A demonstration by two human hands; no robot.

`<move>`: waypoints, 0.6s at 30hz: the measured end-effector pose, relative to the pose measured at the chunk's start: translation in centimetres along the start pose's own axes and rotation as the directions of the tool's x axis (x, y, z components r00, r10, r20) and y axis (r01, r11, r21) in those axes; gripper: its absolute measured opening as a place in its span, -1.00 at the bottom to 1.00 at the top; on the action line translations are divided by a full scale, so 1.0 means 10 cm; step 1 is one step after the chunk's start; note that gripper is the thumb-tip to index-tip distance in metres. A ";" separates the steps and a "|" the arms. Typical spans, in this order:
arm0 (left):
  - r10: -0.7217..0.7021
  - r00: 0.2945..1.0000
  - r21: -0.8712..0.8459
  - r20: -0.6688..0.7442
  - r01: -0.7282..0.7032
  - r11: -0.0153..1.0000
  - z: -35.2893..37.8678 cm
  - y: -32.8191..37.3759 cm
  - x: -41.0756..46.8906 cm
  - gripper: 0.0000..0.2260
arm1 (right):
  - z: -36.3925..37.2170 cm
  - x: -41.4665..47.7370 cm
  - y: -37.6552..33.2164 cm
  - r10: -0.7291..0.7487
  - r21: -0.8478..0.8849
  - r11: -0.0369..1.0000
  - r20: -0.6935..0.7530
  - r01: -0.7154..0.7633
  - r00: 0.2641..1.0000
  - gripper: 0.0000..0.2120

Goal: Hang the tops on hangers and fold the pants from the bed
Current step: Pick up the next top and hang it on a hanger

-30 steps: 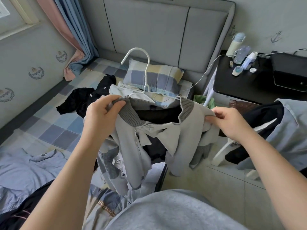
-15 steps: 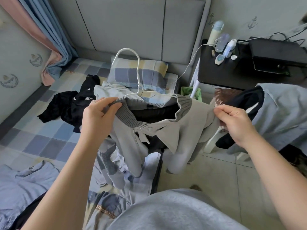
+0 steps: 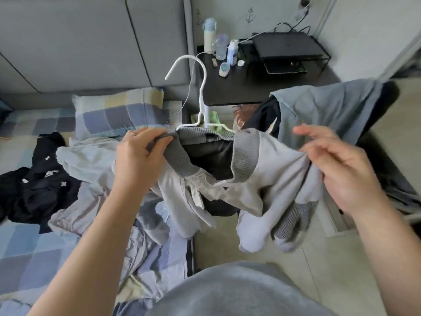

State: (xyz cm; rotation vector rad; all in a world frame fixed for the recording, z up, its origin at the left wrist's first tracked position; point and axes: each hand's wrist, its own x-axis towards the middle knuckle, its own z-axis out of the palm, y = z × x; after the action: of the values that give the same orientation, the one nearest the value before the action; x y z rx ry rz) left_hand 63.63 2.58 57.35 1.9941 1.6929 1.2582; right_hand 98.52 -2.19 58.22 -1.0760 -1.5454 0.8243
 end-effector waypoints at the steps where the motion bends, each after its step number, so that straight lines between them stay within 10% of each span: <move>1: 0.012 1.000 -0.055 -0.012 -0.012 0.998 0.09 0.07 0.05 -0.89 | -0.12 -0.06 -0.01 0.050 -0.006 0.999 0.035 -0.050 0.998 -0.82; 9: 0.272 0.958 -0.344 0.096 -0.225 0.912 1.06 1.04 0.35 -0.77 | -1.20 -0.35 -0.03 0.256 -0.388 0.880 -0.098 -0.273 0.962 -0.90; 11: 0.304 0.940 -0.385 0.153 -0.227 0.895 1.32 1.29 0.38 -0.75 | -1.47 -0.43 -0.05 0.279 -0.509 0.812 -0.090 -0.285 0.956 -0.66; 18: 0.285 0.792 -0.386 0.540 -0.067 0.920 2.21 1.91 0.45 -0.89 | -2.30 -0.88 0.10 0.258 -0.402 0.849 -0.252 -0.344 0.933 -0.53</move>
State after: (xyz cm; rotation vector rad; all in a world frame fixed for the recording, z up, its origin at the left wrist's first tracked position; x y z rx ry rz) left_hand 92.60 8.29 58.68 2.0559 0.9275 0.7785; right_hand 121.71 -10.50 59.44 -1.7174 -1.4514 0.5618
